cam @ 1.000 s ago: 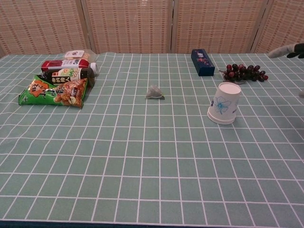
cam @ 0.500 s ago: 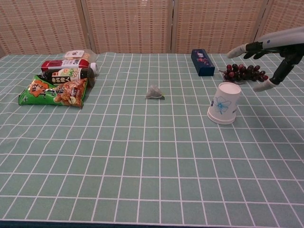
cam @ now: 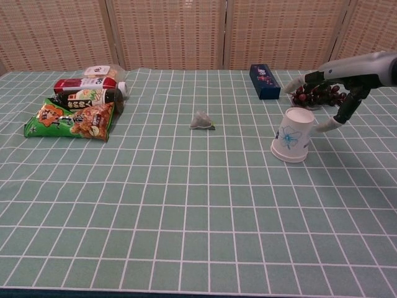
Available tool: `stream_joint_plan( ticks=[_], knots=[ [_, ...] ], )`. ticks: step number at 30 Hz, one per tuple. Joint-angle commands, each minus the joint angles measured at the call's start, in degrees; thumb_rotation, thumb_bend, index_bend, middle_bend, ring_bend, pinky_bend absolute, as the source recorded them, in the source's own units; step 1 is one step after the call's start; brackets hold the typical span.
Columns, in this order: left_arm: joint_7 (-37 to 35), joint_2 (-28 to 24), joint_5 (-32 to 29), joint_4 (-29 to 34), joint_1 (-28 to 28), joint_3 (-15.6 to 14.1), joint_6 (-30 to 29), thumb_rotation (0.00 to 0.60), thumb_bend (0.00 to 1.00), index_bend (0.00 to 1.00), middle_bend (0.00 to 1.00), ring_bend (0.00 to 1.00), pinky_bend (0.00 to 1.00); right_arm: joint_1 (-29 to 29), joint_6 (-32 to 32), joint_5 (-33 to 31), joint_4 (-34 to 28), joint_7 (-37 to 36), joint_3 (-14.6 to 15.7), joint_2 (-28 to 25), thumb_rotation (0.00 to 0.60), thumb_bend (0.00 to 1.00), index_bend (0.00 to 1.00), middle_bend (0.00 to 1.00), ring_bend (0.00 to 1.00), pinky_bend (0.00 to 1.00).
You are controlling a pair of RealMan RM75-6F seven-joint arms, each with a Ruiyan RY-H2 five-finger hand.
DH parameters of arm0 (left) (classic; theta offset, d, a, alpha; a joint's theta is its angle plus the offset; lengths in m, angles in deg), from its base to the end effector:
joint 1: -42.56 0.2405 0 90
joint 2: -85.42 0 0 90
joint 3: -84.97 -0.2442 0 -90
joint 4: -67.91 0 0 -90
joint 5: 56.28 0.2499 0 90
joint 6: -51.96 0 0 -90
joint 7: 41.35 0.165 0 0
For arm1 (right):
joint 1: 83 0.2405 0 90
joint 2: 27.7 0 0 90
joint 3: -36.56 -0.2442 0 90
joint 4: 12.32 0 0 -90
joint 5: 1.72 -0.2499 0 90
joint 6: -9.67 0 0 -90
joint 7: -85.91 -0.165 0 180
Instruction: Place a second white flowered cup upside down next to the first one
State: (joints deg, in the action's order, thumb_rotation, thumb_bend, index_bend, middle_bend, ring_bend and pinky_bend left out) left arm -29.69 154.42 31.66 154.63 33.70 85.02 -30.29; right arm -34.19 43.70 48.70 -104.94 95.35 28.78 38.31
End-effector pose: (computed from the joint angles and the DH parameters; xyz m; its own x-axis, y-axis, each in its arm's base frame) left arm -0.3159 0.2148 0.0825 0.5933 0.0476 0.8036 0.8023 -0.1168 -0.5854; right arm -0.1796 -0.3922 0.0132 0.4092 -0.5279 0.7442 -0.9124 -0.2437 0.3289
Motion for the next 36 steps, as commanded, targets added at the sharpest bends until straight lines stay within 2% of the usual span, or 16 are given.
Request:
stream_joint_plan(
  ticks=[1, 19, 36],
  knots=[
    [-0.02, -0.03, 0.07, 0.04, 0.02, -0.02, -0.02, 0.600, 0.40, 0.21, 0.17, 0.14, 0.21, 0.36, 0.08, -0.10, 0.61, -0.24, 0.32, 0.56, 0.600, 0.25, 0.10, 0.00, 0.00, 0.00],
    [0.15, -0.21, 0.89, 0.31, 0.31, -0.31, -0.37, 0.600, 0.40, 0.21, 0.17, 0.14, 0.21, 2.17, 0.80, -0.78, 3.49, -0.54, 1.61, 3.44, 0.600, 0.25, 0.18, 0.00, 0.00, 0.00],
    [0.00, -0.13, 1.35, 0.05, 0.36, -0.51, -0.22, 0.600, 0.39, 0.20, 0.17, 0.14, 0.21, 2.30, 4.67, -1.23, 5.72, 0.42, 1.67, 6.75, 0.600, 0.25, 0.34, 0.02, 0.00, 0.00]
  ],
)
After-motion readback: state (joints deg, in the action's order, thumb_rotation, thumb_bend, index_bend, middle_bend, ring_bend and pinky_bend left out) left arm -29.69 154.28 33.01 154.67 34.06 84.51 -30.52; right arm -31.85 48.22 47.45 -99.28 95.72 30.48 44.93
